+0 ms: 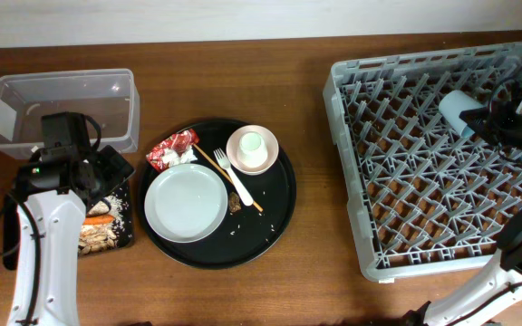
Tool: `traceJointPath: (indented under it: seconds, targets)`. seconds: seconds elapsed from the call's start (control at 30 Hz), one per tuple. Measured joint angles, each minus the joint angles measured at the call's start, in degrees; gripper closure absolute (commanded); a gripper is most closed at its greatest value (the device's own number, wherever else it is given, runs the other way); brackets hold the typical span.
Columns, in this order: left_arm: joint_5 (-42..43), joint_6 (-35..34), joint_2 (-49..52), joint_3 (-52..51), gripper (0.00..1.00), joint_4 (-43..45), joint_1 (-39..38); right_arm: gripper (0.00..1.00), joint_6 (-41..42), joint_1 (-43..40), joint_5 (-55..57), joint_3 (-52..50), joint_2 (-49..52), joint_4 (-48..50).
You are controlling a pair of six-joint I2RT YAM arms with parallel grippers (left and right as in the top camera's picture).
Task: Sort waste into correct bins and load items into the dishwasher rack
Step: 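Release the cup and raise the right gripper from the rack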
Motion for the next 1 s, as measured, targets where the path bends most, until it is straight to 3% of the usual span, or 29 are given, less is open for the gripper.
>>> traceJointPath:
  seconds: [0.3, 0.7, 1.0]
  targets:
    - [0.0, 0.0, 0.0, 0.0, 0.01, 0.0, 0.0, 0.96, -0.39, 0.11, -6.45, 0.22, 2.16, 3.23]
    - [0.0, 0.0, 0.0, 0.0, 0.01, 0.0, 0.0, 0.96, 1.4, 0.35, -3.69, 0.7, 2.27, 3.08]
    - [0.0, 0.0, 0.0, -0.02, 0.01, 0.0, 0.0, 0.86, 2.73, 0.33, 1.33, 1.18, 2.25, 0.85]
